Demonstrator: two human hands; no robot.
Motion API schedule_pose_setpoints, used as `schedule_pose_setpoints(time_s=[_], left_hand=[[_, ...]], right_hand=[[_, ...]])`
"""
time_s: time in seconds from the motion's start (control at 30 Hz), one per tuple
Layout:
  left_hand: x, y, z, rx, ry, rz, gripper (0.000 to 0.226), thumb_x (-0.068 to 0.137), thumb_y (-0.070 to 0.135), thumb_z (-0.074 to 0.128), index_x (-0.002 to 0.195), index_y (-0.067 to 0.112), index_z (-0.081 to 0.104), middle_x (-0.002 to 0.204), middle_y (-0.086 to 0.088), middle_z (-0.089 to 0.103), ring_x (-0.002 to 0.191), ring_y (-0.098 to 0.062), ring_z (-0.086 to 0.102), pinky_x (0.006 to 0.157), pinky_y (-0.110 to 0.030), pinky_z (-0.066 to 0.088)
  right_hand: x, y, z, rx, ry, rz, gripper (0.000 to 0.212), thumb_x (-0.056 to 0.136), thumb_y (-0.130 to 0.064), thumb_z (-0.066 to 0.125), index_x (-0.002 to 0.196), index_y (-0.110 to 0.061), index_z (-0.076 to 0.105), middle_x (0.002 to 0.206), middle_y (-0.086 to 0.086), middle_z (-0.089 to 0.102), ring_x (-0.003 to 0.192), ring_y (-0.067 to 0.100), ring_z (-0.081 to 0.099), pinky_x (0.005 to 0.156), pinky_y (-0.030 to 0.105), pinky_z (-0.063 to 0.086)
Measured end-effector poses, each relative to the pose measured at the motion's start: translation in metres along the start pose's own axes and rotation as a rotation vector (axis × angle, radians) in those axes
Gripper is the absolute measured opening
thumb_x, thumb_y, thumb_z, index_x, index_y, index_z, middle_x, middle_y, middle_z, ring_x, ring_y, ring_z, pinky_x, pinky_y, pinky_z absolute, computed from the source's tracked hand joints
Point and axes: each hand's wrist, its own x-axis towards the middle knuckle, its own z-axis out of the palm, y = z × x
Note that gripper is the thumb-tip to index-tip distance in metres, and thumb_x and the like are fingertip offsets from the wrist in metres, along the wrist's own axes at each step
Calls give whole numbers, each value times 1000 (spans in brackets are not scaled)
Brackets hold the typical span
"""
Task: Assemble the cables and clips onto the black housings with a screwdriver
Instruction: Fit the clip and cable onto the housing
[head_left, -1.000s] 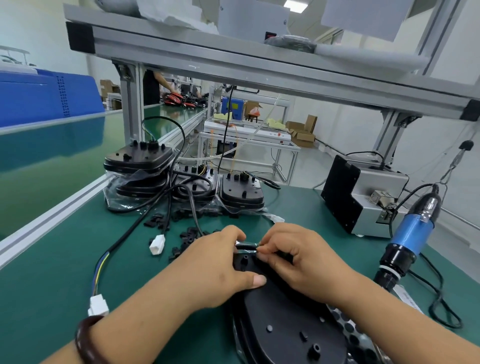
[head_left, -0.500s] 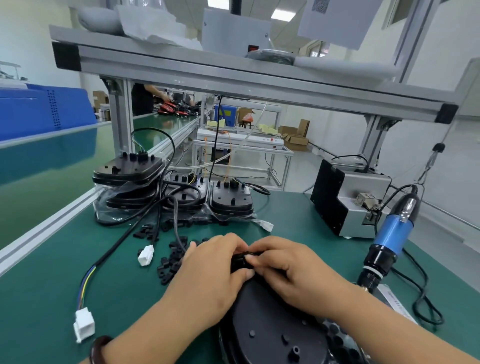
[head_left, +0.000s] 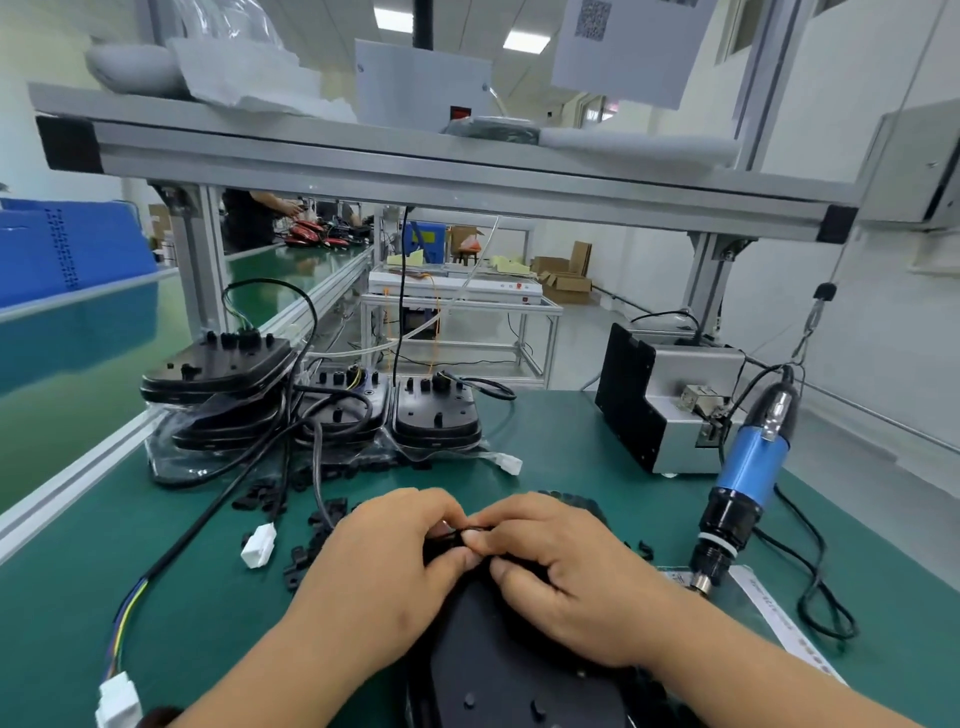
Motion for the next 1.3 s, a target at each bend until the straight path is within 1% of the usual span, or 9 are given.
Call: schedule_pose_setpoints(time_s=[0.27, 0.6, 0.73, 0.83, 0.93, 1.0, 1.03, 1.17, 1.3], left_hand=[[-3, 0, 1, 19, 24, 13, 21, 78, 50, 66, 96, 41, 67, 83, 21, 60, 87, 1, 56, 78, -21, 45], [0, -2, 2, -123, 13, -103, 12, 69, 42, 77, 77, 38, 68, 75, 19, 62, 78, 4, 57, 70, -18, 47], [5, -2, 1, -202, -26, -148, 12, 67, 36, 80, 70, 36, 69, 73, 19, 65, 77, 6, 59, 69, -17, 47], [7, -2, 1, -232, -40, -179, 13, 66, 37, 83, 69, 34, 70, 71, 18, 67, 72, 2, 61, 69, -20, 49], [7, -4, 1, -225, -40, -174, 16, 65, 42, 83, 65, 36, 68, 74, 29, 65, 73, 6, 59, 65, -13, 44], [7, -4, 0, -207, -49, -159, 16, 65, 43, 83, 64, 38, 68, 76, 35, 62, 76, 8, 58, 63, -12, 42], [7, -4, 0, -205, -58, -159, 15, 64, 43, 83, 63, 39, 68, 75, 34, 63, 74, 8, 59, 63, -13, 43], [9, -3, -2, -207, -84, -173, 17, 61, 40, 86, 60, 40, 69, 72, 32, 65, 73, 10, 60, 60, -10, 39], [8, -1, -4, -208, -83, -173, 17, 61, 40, 86, 61, 39, 69, 73, 33, 64, 73, 10, 60, 59, -9, 39]], right_hand=[[-3, 0, 3, 44, 21, 15, 32, 93, -34, 46, 114, -25, 69, 116, -19, 56, 106, -1, 54, 93, 23, 45], [-4, 8, 7, 28, 39, 0, 31, 94, -42, 44, 115, -32, 64, 113, -24, 48, 101, 3, 56, 86, 31, 49], [-3, 2, 1, -2, -12, 2, 40, 93, -51, 42, 122, -33, 63, 120, -23, 47, 109, 1, 53, 93, 31, 47], [-7, -3, -21, -26, 22, 6, 49, 88, -63, 44, 129, -40, 58, 136, -29, 42, 124, -11, 41, 105, 17, 38], [-21, 1, -65, 122, 583, 233, 33, 85, -61, 53, 115, -50, 61, 118, -31, 58, 110, -14, 52, 88, 5, 45], [-35, 20, -92, 344, 1086, 469, 24, 88, -47, 62, 109, -35, 68, 103, -23, 67, 96, -6, 61, 74, 1, 43], [-42, 33, -100, 448, 1204, 606, 30, 89, -42, 64, 115, -29, 65, 110, -19, 65, 102, 0, 60, 79, 2, 40], [-57, 67, -107, 880, 1109, 1101, 68, 90, -41, 63, 143, -10, 36, 151, 10, 36, 134, 23, 39, 111, 41, 28], [-55, 83, -105, 1318, 860, 1206, 65, 87, -53, 59, 120, 1, 47, 119, 24, 58, 105, 35, 61, 82, 51, 51]])
